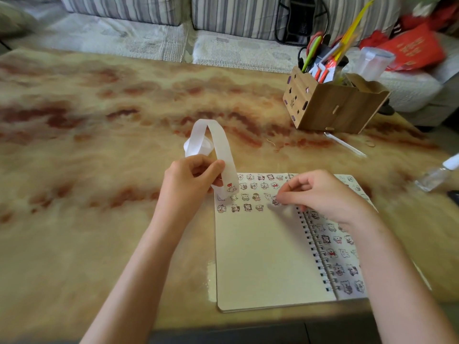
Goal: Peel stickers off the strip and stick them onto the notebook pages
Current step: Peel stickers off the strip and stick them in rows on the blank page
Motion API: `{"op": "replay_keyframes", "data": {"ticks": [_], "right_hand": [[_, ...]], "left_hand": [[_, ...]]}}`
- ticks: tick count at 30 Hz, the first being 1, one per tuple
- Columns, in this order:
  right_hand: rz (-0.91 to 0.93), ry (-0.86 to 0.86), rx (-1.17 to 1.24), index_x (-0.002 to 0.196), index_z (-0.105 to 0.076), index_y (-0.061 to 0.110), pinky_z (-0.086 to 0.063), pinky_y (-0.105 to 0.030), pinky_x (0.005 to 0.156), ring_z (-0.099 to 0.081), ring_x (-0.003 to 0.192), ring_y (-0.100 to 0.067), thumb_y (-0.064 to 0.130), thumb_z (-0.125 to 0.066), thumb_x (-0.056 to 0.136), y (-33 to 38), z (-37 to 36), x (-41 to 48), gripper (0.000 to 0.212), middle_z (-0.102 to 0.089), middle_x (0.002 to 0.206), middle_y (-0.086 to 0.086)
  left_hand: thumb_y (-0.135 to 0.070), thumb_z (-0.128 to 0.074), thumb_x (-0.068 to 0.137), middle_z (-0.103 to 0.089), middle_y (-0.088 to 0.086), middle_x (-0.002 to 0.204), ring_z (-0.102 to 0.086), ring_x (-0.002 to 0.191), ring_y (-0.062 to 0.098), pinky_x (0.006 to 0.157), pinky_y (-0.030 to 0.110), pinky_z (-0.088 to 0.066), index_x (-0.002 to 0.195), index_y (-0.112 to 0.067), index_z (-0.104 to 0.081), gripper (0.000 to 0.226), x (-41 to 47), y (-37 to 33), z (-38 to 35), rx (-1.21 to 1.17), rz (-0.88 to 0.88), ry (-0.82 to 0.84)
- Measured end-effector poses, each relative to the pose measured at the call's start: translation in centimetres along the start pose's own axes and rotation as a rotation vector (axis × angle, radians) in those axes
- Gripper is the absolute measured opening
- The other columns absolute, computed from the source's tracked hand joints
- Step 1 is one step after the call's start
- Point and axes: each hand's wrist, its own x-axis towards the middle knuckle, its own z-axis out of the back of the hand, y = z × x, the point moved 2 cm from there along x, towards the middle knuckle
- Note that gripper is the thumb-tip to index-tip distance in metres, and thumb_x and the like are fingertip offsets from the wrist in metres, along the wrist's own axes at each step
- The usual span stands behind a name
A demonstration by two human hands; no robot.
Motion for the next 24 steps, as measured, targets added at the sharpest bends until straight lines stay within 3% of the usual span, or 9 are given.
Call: {"op": "replay_keyframes", "data": {"ticks": [4,10,14,16,18,24], "right_hand": [[-0.019,0.011,-0.045,0.072,-0.075,0.016,-0.049,-0.039,0.083,-0.064,0.078,-0.026,0.020,-0.078,0.072,-0.06,-0.63,0.04,0.005,-0.075,0.074,0.000],[-0.018,-0.007,-0.050,0.075,-0.075,0.014,-0.050,-0.044,0.091,-0.067,0.092,-0.035,0.016,-0.077,0.074,0.03,-0.68,-0.03,0.003,-0.075,0.073,0.001],[-0.013,-0.014,-0.065,0.073,-0.075,0.015,-0.051,-0.044,0.089,-0.067,0.090,-0.035,0.017,-0.078,0.074,-0.02,-0.82,0.15,0.004,-0.075,0.071,0.002],[-0.012,-0.019,-0.060,0.072,-0.075,0.014,-0.050,-0.038,0.078,-0.066,0.077,-0.034,0.017,-0.078,0.073,-0.07,-0.87,0.29,0.004,-0.075,0.071,0.002],[-0.013,-0.015,-0.055,0.072,-0.075,0.014,-0.045,-0.033,0.069,-0.060,0.066,-0.022,0.017,-0.079,0.073,-0.10,-0.93,0.36,0.004,-0.075,0.071,0.001],[-0.016,-0.012,-0.071,0.071,-0.075,0.015,-0.043,-0.030,0.068,-0.058,0.067,-0.018,0.017,-0.079,0.072,-0.21,-1.03,0.33,0.005,-0.074,0.071,0.000]], "left_hand": [[-0.023,-0.062,0.089,-0.072,-0.004,0.067,-0.061,0.057,-0.004,0.059,0.009,-0.047,0.077,-0.014,-0.072,0.018,-0.06,-0.06,-0.06,0.002,0.000,0.004],[-0.024,-0.062,0.089,-0.072,-0.004,0.067,-0.059,0.055,-0.003,0.060,0.012,-0.047,0.078,-0.013,-0.072,0.019,-0.01,0.01,0.01,0.010,0.003,0.002],[-0.025,-0.062,0.089,-0.072,-0.005,0.067,-0.060,0.058,-0.001,0.064,0.016,-0.049,0.078,-0.013,-0.072,0.019,0.01,0.05,-0.03,0.005,0.010,0.007],[-0.025,-0.062,0.089,-0.073,-0.005,0.067,-0.060,0.058,-0.001,0.064,0.016,-0.049,0.078,-0.014,-0.072,0.019,0.02,0.04,-0.02,0.005,0.011,0.008],[-0.025,-0.062,0.089,-0.073,-0.005,0.067,-0.059,0.057,-0.001,0.064,0.015,-0.048,0.078,-0.013,-0.072,0.019,0.01,0.03,0.03,0.011,0.008,0.007],[-0.026,-0.062,0.089,-0.072,-0.005,0.067,-0.056,0.054,-0.002,0.059,0.010,-0.045,0.077,-0.014,-0.072,0.020,-0.10,-0.04,0.11,0.008,0.012,0.006]]}}
